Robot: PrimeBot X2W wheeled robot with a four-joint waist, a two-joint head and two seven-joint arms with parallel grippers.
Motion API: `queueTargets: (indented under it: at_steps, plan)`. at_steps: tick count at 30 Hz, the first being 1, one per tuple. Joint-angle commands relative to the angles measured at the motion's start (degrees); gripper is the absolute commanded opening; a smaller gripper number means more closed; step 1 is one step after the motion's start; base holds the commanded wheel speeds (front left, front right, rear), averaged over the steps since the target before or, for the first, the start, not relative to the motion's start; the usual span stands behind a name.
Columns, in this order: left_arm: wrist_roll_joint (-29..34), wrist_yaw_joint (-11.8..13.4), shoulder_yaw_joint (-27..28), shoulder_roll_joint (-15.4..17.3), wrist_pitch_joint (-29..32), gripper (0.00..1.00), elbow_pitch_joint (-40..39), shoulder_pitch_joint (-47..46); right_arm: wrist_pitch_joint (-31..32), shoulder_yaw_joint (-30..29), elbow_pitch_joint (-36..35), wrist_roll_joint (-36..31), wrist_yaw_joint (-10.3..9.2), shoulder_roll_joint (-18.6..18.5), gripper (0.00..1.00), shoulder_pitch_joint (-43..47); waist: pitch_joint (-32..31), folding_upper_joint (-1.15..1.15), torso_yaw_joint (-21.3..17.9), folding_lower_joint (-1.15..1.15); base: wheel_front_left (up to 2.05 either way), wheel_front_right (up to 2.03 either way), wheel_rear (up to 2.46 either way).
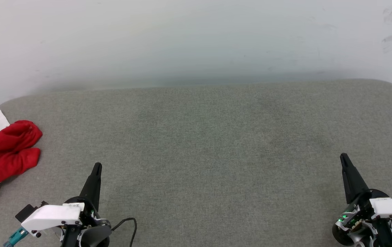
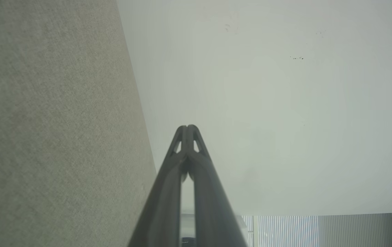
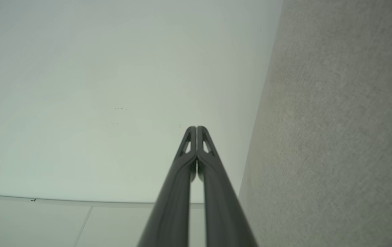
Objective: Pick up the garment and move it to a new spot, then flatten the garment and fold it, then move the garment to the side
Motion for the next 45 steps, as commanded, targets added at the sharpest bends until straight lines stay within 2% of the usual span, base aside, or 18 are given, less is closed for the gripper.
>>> queueTargets:
  at_steps: [1, 19, 20, 28, 33, 45]
  plan:
    - [0.09, -0.26, 0.18, -0.08, 0.05, 0.0, -0.01, -0.43, 0.05, 0.04, 0.05, -0.25, -0.02, 0.2, 0.0, -0.79, 0.0, 0.0, 0.0, 0.0, 0.0, 0.0, 0.0]
    - [0.09, -0.26, 0.18, -0.08, 0.04, 0.0, -0.01, -0.43, 0.05, 0.05, 0.05, -0.25, -0.02, 0.2, 0.0, -0.79, 0.0, 0.0, 0.0, 0.0, 0.0, 0.0, 0.0]
    - [0.0, 0.0, 0.0, 0.0, -0.01, 1.0, -0.01, 0.0, -0.01, 0.01, 0.0, -0.01, 0.0, 0.0, 1.0, 0.0, 0.0, 0.0, 0.0, 0.0, 0.0, 0.0, 0.0]
    - [1.09, 0.06, -0.53, -0.09, -1.7, 1.0, -0.56, 1.48, -1.69, 0.69, 0.63, -1.02, -0.01, 0.04, 1.0, 1.46, 0.02, 0.0, -0.02, 0.0, 0.0, 0.0, 0.0]
    - [4.49, 0.38, 0.24, -0.09, -3.12, 1.0, -1.72, 1.79, -3.1, -0.25, 0.01, -5.08, -0.01, 0.04, 1.0, 1.84, 0.04, 0.0, -0.01, 0.0, 0.0, 0.0, 0.0]
    - [19.18, 5.04, -0.55, -0.08, -6.2, 1.0, -7.41, 2.5, -6.2, -0.44, -4.88, -19.96, -0.01, 0.05, 1.0, 2.94, 0.16, 0.0, 0.01, 0.0, 0.0, 0.0, 0.0]
